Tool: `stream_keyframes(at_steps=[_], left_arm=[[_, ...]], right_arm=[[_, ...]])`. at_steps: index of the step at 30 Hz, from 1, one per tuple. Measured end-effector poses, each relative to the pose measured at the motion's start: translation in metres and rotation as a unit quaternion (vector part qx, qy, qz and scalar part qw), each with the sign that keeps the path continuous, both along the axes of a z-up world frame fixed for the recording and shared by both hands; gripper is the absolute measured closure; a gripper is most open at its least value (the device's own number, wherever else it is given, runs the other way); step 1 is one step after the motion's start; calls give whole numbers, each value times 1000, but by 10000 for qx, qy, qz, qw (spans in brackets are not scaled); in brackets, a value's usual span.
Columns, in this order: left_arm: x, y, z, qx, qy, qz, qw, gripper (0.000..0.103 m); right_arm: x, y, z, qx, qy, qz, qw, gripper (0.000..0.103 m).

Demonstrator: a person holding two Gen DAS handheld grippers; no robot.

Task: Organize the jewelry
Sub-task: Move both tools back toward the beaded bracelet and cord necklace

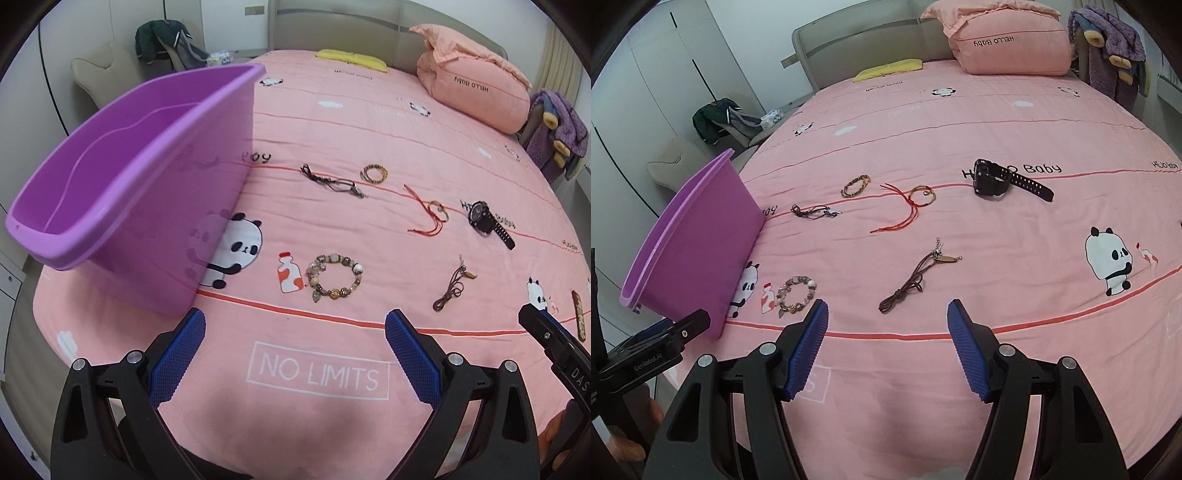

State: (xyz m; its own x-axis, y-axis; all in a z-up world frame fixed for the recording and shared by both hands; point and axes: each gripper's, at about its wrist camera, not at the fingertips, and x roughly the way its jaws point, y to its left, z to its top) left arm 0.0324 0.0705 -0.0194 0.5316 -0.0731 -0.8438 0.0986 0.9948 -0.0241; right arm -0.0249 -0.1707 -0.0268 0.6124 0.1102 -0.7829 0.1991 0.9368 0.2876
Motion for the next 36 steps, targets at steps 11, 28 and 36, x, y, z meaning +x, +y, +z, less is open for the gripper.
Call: stream_keyframes(at_steps=[11, 28, 36], left_arm=[[35, -25, -64, 243, 358, -48, 9991, 7], [88, -8, -105, 403, 442, 367, 9975, 7], [96, -10, -118, 547, 476, 291, 9969, 7]], right_arm=[[33, -19, -54, 10, 367, -302, 9989, 39], [73, -12, -91, -113, 668, -251, 9974, 39], [82, -8, -103, -414, 798, -206, 9957, 39]])
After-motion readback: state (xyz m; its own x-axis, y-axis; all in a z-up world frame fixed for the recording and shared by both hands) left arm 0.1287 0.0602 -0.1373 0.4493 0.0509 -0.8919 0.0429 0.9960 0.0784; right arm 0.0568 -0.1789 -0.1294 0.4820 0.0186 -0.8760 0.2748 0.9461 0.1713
